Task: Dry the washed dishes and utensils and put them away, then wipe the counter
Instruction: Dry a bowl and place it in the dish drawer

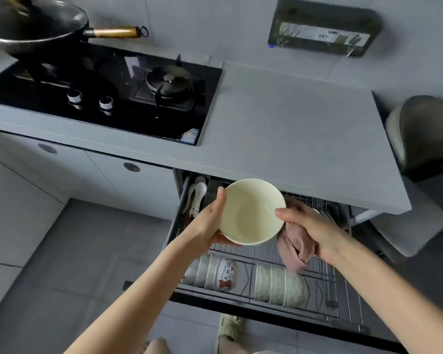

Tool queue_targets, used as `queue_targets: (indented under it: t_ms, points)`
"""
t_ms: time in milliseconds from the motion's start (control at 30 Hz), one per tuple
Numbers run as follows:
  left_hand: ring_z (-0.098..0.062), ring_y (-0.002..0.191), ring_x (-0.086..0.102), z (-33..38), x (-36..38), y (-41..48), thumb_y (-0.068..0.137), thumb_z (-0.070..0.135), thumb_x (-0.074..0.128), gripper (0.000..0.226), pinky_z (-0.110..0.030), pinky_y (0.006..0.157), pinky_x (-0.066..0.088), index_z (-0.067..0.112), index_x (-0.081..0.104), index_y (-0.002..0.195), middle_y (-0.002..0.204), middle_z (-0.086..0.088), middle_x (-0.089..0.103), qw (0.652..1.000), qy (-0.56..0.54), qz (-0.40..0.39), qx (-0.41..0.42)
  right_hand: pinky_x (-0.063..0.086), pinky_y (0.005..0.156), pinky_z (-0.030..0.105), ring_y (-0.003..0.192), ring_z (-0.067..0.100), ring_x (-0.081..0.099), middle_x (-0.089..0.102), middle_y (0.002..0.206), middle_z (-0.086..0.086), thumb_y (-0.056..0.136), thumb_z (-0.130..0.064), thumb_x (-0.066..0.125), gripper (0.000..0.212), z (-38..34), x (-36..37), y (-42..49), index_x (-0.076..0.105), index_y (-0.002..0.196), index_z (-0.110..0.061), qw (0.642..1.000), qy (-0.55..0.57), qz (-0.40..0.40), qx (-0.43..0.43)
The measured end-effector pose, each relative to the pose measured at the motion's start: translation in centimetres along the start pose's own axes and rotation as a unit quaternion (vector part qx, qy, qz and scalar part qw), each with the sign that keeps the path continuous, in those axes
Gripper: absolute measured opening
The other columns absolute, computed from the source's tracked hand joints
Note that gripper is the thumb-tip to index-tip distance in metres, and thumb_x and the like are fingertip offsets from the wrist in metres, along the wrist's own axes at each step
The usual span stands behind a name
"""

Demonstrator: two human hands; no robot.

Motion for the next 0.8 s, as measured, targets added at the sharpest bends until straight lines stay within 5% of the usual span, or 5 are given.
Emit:
queue_targets:
  t_ms: [100, 233, 367, 500, 800]
  points:
    - [-0.027, 0.096, 0.064, -1.1, 2.9, 3.2, 0.094, 0.06, 0.024, 0.053, -0.043, 0.077, 0.058, 0.025, 0.048, 0.125, 0.109, -0.01, 0.06, 0.995, 0.076, -0.049, -0.043, 0.056, 0.062, 0.03, 0.079, 0.014, 0.069, 0.07, 0.092, 0.001, 0.049, -0.021, 0.079, 0.058, 0.9, -4.8, 0.7, 0.061, 0.103, -0.025, 0.999, -0.017, 0.048, 0.005]
    - [-0.028, 0.101, 0.06, -2.6, 3.0, 6.5, 0.098, 0.048, 0.031, 0.05, -0.038, 0.08, 0.056, 0.013, 0.047, 0.13, 0.114, -0.015, 0.058, 0.989, 0.117, -0.037, -0.085, 0.046, 0.085, 0.03, 0.094, 0.007, 0.06, 0.061, 0.099, -0.013, 0.064, -0.023, 0.087, 0.065, 3.9, -10.9, 1.5, 0.047, 0.115, -0.033, 0.974, -0.173, 0.14, 0.028]
    - [-0.028, 0.099, 0.06, -4.2, 1.7, 9.1, 0.099, 0.042, 0.036, 0.043, -0.036, 0.077, 0.056, 0.009, 0.05, 0.122, 0.109, -0.014, 0.058, 0.982, 0.137, -0.02, -0.13, 0.044, 0.061, 0.027, 0.072, 0.006, 0.057, 0.054, 0.086, -0.02, 0.07, -0.041, 0.074, 0.057, 8.1, -15.5, 2.5, 0.032, 0.107, -0.035, 0.846, -0.486, 0.203, 0.083]
    - [-0.026, 0.093, 0.06, -5.2, 1.3, 11.4, 0.099, 0.035, 0.041, 0.035, -0.036, 0.075, 0.055, 0.008, 0.052, 0.117, 0.104, -0.014, 0.059, 0.977, 0.148, 0.0, -0.153, 0.042, 0.062, 0.025, 0.066, 0.012, 0.058, 0.055, 0.076, -0.017, 0.068, -0.041, 0.069, 0.049, 14.7, -20.0, 4.3, 0.035, 0.102, -0.028, 0.777, -0.56, 0.227, 0.177]
    - [-0.029, 0.086, 0.062, -9.0, -0.8, 13.7, 0.096, 0.017, 0.049, 0.018, -0.045, 0.083, 0.055, 0.008, 0.057, 0.11, 0.099, -0.015, 0.062, 0.966, 0.139, 0.054, -0.209, 0.04, 0.052, 0.022, 0.059, 0.008, 0.054, 0.056, 0.077, -0.009, 0.07, -0.034, 0.076, 0.053, 26.0, -21.8, 9.1, 0.031, 0.093, -0.018, 0.809, -0.48, 0.243, 0.235]
Point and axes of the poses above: each hand's wrist, its own y-axis towards the middle knuckle, its own x-axis out of the palm, z = x × y, the point moved 7 cm from there along y, towards the middle knuckle
